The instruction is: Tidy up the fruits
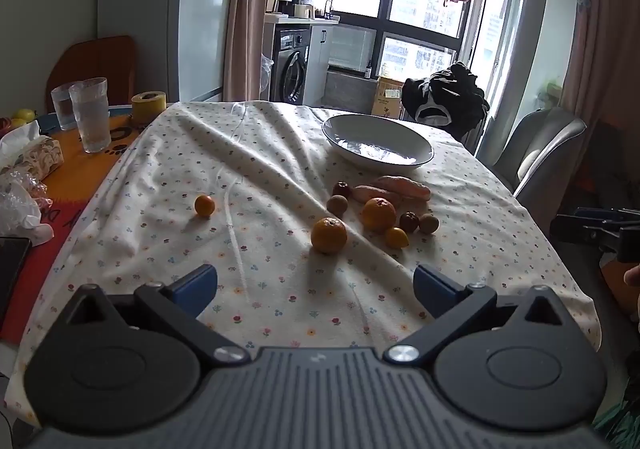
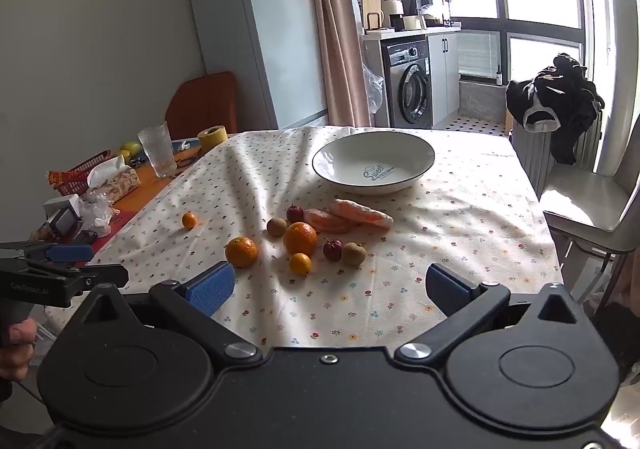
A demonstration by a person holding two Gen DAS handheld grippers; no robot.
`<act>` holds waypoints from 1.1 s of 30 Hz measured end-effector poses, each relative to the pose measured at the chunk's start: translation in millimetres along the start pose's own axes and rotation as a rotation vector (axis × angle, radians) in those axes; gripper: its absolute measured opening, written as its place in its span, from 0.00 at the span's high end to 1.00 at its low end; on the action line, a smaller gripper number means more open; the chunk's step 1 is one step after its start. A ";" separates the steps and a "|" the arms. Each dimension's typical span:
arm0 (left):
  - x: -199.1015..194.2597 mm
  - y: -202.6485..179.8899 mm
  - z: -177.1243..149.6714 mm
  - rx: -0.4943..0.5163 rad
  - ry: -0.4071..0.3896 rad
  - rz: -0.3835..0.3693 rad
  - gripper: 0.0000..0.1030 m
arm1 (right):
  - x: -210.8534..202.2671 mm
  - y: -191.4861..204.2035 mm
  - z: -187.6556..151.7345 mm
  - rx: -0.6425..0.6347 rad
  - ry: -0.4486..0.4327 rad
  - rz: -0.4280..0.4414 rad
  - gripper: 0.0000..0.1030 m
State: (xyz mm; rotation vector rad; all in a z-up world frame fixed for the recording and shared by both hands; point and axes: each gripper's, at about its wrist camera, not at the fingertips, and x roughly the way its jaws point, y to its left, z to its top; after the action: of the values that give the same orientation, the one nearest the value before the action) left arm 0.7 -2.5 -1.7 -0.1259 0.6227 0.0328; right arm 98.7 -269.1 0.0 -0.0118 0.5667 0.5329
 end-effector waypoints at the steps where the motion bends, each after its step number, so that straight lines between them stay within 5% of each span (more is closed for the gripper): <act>1: -1.3 -0.3 -0.5 -0.003 -0.001 0.000 0.00 | -0.3 -1.2 2.9 0.007 -0.006 0.014 0.00; 33: -2.2 4.1 0.7 -0.027 -0.009 0.004 0.00 | -1.8 0.1 0.0 -0.008 -0.013 0.017 0.00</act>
State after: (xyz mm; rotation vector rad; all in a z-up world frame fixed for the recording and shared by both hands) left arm -1.0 1.7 -0.3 -0.1503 0.6135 0.0458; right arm 97.4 -269.9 1.0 -0.0113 0.5528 0.5512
